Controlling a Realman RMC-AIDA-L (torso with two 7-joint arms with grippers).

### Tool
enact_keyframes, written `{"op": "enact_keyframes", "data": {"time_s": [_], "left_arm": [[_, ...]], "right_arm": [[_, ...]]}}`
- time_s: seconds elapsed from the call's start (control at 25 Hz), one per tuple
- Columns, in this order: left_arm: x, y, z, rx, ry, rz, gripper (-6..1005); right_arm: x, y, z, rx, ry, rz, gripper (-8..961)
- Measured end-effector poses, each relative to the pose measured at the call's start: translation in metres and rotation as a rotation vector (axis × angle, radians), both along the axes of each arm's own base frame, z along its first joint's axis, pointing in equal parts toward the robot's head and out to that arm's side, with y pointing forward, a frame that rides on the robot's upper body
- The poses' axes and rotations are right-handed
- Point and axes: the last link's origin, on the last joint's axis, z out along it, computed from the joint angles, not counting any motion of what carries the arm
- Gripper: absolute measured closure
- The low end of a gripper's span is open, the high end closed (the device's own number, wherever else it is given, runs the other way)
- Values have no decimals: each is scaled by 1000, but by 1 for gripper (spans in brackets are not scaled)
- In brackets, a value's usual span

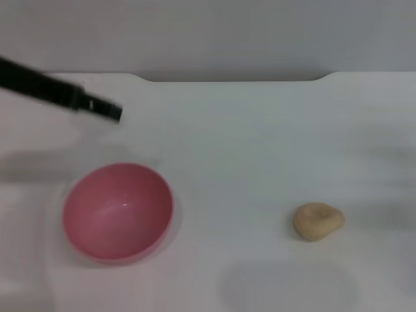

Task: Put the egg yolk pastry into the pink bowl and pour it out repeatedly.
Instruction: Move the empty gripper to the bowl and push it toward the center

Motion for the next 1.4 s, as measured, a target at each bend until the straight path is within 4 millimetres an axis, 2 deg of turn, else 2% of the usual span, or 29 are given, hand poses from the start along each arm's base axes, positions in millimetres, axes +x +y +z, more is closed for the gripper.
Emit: {"op": "enact_keyframes", "data": {"time_s": [0.16, 0.32, 0.6, 1.08, 1.4], "left_arm": [[-14, -9, -18, -103, 108, 140, 188], [-23, -10, -33, -139, 145, 180, 188], [-44, -9, -43, -153, 151, 242, 188], [-62, -4, -53, -154, 235, 257, 188], [-73, 1, -72, -183, 311, 259, 187]], "right_arm": [[-4, 6, 2, 0, -5, 14, 488], [-9, 13, 5, 3, -14, 33, 488], [-16, 19, 1, -21, -29, 62, 488], [-18, 19, -1, -27, -29, 66, 488], [-18, 19, -1, -25, -28, 71, 487]]}}
